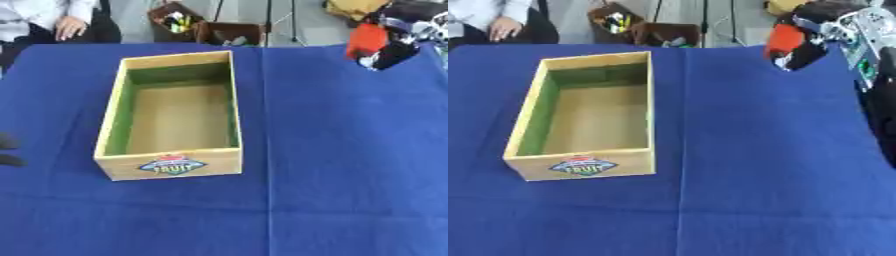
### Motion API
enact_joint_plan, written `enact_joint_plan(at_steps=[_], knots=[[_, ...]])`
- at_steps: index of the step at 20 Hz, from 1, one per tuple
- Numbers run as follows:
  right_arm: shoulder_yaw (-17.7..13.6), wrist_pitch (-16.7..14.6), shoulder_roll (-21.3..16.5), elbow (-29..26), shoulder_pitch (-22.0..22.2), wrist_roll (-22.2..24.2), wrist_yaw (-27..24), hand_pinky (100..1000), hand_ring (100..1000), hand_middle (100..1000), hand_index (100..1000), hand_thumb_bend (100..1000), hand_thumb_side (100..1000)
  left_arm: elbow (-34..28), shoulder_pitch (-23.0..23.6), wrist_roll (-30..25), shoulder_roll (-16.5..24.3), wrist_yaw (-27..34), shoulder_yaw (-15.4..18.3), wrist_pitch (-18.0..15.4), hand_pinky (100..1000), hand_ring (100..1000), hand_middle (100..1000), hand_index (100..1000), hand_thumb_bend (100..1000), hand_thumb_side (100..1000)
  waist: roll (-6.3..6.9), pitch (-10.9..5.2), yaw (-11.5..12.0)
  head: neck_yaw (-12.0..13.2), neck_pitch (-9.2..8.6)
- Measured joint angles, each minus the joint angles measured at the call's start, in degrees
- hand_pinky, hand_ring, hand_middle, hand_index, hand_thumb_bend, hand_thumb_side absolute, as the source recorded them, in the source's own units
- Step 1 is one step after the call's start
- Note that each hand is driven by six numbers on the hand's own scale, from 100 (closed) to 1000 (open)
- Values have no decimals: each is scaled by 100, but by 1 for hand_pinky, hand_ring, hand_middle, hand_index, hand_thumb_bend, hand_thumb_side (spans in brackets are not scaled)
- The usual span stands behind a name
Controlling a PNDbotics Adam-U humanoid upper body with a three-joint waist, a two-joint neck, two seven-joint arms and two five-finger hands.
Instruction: Pick up objects on the table and place them in the box.
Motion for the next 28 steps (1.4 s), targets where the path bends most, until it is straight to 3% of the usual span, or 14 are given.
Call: enact_joint_plan(at_steps=[12,25,28], knots=[[452,-156,19,-1076,-1,391,-998,509,444,342,352,100,496,0,-14,-8,53,68,-1,31,521,655,617,875,311,789,-57,-130,42,14,46],[780,-199,273,-1666,-45,615,-1487,515,436,332,352,100,493,0,-24,-11,58,94,-3,48,522,656,619,875,311,790,-85,-199,137,-16,48],[876,-244,513,-1821,-49,632,-1632,521,433,328,353,100,487,0,-31,-10,61,99,-4,49,523,657,619,875,310,789,-118,-200,189,-44,51]])
